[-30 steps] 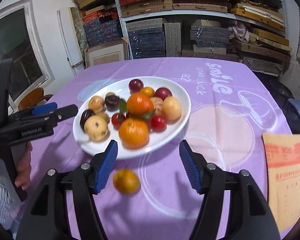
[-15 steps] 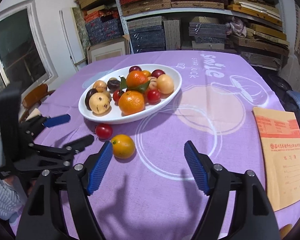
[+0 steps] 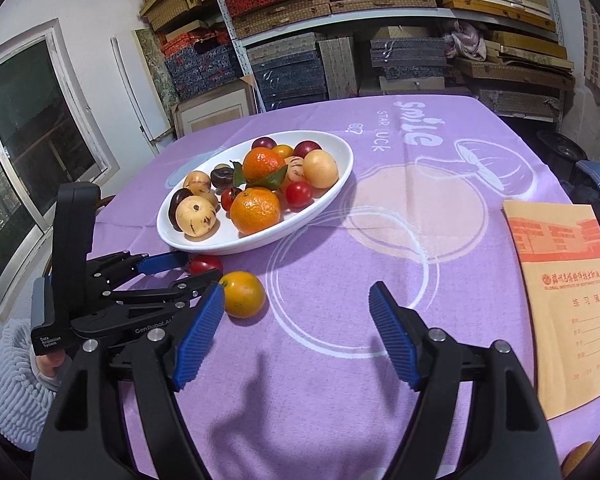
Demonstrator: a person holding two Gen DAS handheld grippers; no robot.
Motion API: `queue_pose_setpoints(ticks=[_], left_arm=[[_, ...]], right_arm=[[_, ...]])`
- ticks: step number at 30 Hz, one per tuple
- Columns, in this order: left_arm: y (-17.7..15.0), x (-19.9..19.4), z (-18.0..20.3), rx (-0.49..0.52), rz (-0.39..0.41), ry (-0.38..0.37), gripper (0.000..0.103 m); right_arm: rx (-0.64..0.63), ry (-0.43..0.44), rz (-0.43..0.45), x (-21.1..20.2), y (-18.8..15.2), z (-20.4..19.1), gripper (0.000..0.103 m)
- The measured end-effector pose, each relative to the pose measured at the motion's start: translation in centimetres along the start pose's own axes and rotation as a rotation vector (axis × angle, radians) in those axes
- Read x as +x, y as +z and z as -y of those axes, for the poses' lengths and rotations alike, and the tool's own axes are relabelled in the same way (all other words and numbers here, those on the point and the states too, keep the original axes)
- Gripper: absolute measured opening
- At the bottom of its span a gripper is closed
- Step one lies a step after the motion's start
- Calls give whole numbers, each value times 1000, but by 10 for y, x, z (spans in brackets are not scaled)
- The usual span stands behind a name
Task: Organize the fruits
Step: 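Close the left tool on the red tomato while the right tool grasps the small orange, then carry the tomato and orange over the white plate and open both tools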
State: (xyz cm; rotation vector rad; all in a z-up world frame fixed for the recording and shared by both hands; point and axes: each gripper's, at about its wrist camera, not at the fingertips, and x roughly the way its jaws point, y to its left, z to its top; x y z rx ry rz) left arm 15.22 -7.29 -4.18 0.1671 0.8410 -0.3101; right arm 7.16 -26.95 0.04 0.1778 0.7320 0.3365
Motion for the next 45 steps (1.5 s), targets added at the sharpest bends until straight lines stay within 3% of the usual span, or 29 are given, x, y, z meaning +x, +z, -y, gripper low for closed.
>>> queue_pose_setpoints(ticks=[2,4,6,17,26,32,34,42,44,45], left_arm=[[2,4,-1,-10,-18,-13,54],[1,3,1,-2,-11,-45,38],[-2,0,7,24,-5,-28,35],[-13,-16,-7,-10,22,-77,34],[-26,-42,-27,-34,43,-49,34],[-26,-56,-43,-79,71,-55,34],[-25,-58,-44,-83,77,-55,34],[-23,-61,-45,-84,85,-56,34],[-18,-63,-46,-83,93,-52,34],[-14,-64,-45,-82,97,-50,34]], right_arm=[[-13,-3,-17,4,-2,-4,73],[-48,-14,-42,9,-4,-10,73],[-81,-19,-55,13,-7,-18,73],[-136,-13,-107,34,-12,-37,73],[-169,-3,-118,56,-4,-51,71],[-165,-1,-161,75,2,-53,54],[-163,0,-187,82,1,-53,38],[-165,2,-157,79,-2,-52,35],[-162,7,-140,72,0,-52,21],[-162,12,-148,72,2,-51,8]])
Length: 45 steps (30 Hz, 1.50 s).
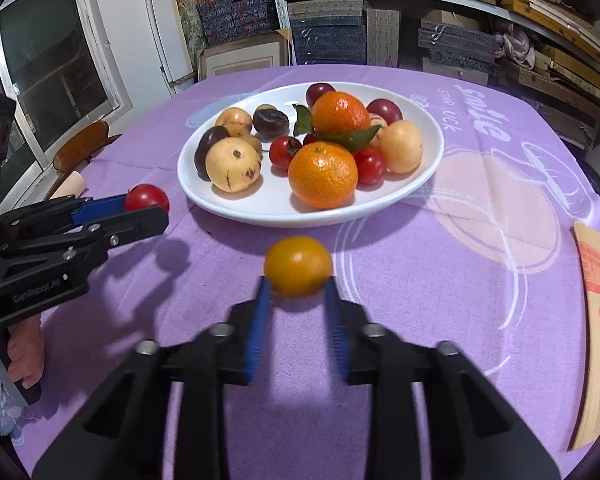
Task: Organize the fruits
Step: 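Carry the tomato and orange over the white plate and open both tools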
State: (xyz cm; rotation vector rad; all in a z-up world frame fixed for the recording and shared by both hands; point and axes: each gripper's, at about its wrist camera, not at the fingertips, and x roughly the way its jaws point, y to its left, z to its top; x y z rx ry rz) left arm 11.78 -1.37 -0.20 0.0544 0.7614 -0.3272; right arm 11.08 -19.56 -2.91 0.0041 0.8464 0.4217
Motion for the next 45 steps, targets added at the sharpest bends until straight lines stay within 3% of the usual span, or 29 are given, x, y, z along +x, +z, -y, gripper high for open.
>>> queue_pose_setpoints(ticks=[3,6,8,9,10,19,28,32,38,45], left_arm=[[7,1,0,-7,7,-1,34],[7,3,-1,-17,-1,0,34],[5,5,-2,-22,-9,-1,34],[5,6,-3,-23,-12,1,34],[5,7,-4,-27,-17,2,34],[13,6,-1,-27,-12,-5,34],[40,13,2,-11,11,8,34],[63,26,4,0,11,22,34],[100,56,1,-10,-7,49,34],[114,94,-15,-82,-64,58,35]], right_arm=[[35,28,-30,3,4,6,11],[56,24,-2,7,8,10,61],[57,31,-6,13,11,10,58],[61,39,-8,14,12,11,52],[60,37,-9,15,13,10,37],[-15,-48,-12,20,11,-8,36],[48,-10,61,-14,15,9,36],[40,-27,110,-32,39,10,36],[56,-93,137,-16,101,19,36],[58,-111,47,41,152,30,36]])
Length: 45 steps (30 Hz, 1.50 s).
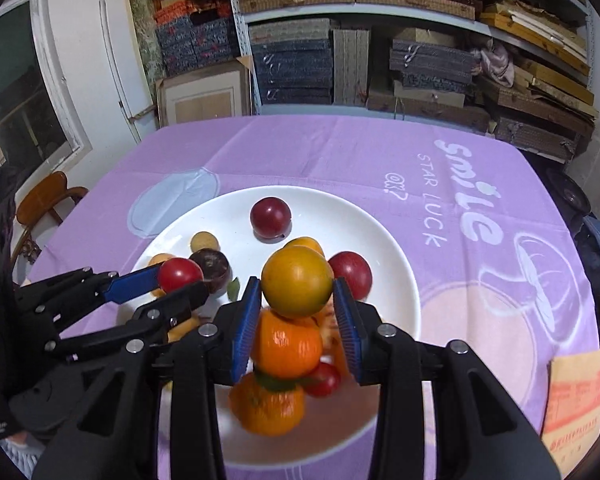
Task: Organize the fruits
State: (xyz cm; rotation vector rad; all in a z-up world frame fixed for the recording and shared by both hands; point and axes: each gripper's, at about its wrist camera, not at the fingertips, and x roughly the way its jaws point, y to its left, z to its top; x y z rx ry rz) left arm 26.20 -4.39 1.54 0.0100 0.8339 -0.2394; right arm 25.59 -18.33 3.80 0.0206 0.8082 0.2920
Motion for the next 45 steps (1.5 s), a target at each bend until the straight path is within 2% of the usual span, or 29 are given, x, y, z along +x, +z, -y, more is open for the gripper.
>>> queue_pose_setpoints(ticks=[2,7,9,11,14,16,21,23,27,31,34,38,39,45], left_arm=[[1,2,-3,1,12,17,39],[3,-3,-10,-21,39,28,64],[3,-7,-13,-34,49,23,64],[2,-16,-13,-37,58,23,64],[-1,-39,-10,-25,103,46,67],[-7,-61,-10,-31,149,66,76],[-44,-114,-9,-65,237,163,89],[-66,-130,-6,-87,241,204,92],[-119,-143,-3,-120,181,264,95],[-157,-140,-2,-135,131,267,95],[-168,-133,-4,-124,97,261,95],[-168,-136,-6,-89,134,284,96],[-168,-136,-5,-86,134,279,99],[-172,-129,1,-83,97,219,100]], right_arm=[[1,4,-12,11,5,1,36],[21,17,5,14,5,8,37],[35,27,17,9,4,11,38],[40,28,44,-1,3,12,44],[28,15,118,-31,-1,9,62],[16,7,187,-58,-9,5,76],[-11,-24,298,-118,-49,-9,96],[8,-29,300,-133,-77,-14,97],[89,-64,250,-145,-141,-20,99],[156,-98,156,-134,-186,-23,99],[122,-105,115,-122,-199,-27,99],[93,-120,141,-124,-202,-31,99],[91,-124,142,-124,-202,-31,99],[139,-114,117,-118,-200,-17,99]])
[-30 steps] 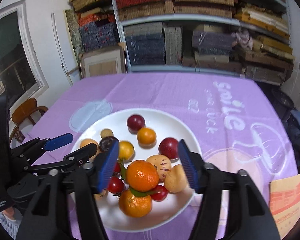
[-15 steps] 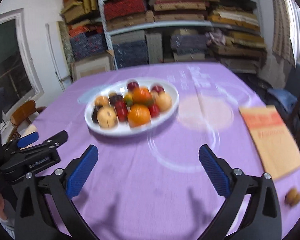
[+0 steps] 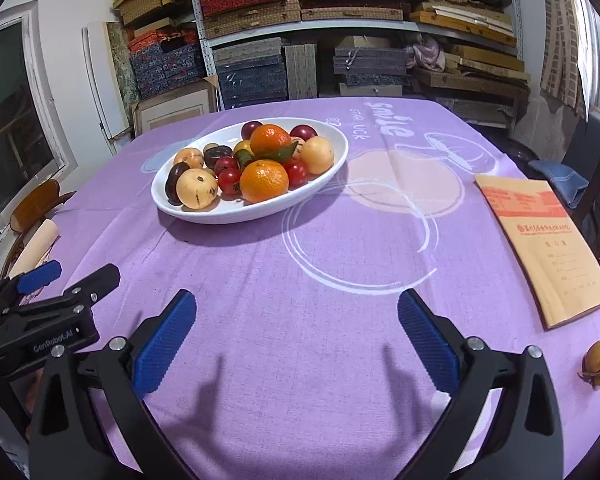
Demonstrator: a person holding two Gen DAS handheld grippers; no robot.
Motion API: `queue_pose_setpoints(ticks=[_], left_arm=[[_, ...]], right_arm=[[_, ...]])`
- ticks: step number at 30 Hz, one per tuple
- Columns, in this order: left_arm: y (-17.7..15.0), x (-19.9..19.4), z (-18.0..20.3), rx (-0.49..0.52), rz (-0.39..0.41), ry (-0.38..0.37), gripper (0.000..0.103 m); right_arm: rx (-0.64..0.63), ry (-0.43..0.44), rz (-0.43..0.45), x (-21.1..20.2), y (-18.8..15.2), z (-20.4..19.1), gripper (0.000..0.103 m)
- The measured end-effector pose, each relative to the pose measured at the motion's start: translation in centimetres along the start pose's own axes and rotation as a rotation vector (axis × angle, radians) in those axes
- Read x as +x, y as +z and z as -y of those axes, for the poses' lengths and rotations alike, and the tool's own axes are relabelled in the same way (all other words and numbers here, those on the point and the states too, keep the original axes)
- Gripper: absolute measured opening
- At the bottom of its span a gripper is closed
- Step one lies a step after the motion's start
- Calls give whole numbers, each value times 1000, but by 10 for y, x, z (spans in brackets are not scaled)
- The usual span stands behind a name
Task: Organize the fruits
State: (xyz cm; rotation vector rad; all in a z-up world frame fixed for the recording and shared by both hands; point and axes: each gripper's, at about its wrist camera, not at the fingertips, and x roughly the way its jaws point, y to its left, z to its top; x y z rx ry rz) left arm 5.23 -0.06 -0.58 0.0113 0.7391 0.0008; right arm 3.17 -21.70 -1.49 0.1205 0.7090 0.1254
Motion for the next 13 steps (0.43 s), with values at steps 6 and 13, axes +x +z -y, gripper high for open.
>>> queue_pose_setpoints(ticks=[6,13], left_arm=[[-3,-2,10,25,-3,-28,100],[-3,-2,9,9,-5,-24,100]], right_arm=[[3,3,8,-2,1,1,99],[-15,-2,13,-4,1,-3,99]])
